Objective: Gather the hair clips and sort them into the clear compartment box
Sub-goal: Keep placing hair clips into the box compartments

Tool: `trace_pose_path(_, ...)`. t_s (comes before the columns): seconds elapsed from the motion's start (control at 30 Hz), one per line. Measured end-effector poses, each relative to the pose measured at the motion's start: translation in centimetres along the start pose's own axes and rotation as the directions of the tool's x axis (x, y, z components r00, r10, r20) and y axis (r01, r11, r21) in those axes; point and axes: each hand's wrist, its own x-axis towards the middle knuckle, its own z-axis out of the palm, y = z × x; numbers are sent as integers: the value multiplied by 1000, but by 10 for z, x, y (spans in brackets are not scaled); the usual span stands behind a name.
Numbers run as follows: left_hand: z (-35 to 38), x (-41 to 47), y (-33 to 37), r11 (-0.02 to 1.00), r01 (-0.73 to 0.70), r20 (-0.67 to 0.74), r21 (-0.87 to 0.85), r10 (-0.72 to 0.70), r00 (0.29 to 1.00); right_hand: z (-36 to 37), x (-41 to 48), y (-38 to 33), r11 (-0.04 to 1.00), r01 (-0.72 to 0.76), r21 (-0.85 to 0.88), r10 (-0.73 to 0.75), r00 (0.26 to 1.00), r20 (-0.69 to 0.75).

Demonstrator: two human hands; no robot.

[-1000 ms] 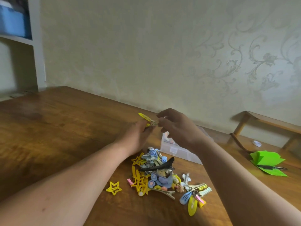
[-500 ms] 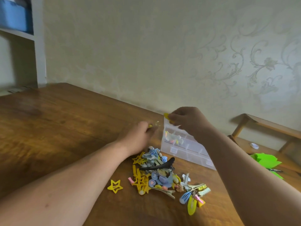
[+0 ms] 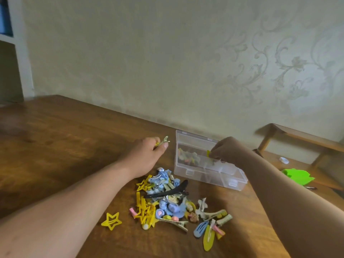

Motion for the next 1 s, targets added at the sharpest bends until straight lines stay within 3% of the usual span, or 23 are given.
trace_pose_path(0.17, -1, -1, 1, 1000, 19, 9, 5, -19, 1000, 6, 1, -12, 986, -1, -168, 10, 999, 52)
trace_pose_path(0.27, -1, 0, 3, 1000, 16, 7, -3, -16, 1000, 4, -7, -9, 992, 21, -124, -19, 1000, 10)
trace_pose_path(0.4, -3, 0, 4, 1000, 6, 11, 1, -6, 1000, -7, -35, -8, 990, 116, -84, -130, 973, -189)
trace_pose_path(0.5, -2, -1, 5, 1000, -5, 5, 0, 5, 1000, -8, -72, -14, 964, 246, 101, -212, 940, -266)
trace_pose_path(0.63, -2, -4, 12, 999, -32, 23, 36, 31, 999, 6, -110, -37, 887, 384, 257, -347, 921, -177)
trace_pose_path(0.77, -4, -9, 20, 981, -67, 36, 182, 61, 997, 31, -113, -66, 839, 414, 353, -406, 909, -100)
trace_pose_path(0.9, -4, -12, 28, 971, -101, 57, 218, 91, 994, 45, -107, -78, 854, 402, 330, -414, 909, -34)
trace_pose_path(1.0, -6, -11, 28, 939, -215, 70, 268, 204, 977, 43, -104, -77, 898, 349, 267, -376, 925, 59)
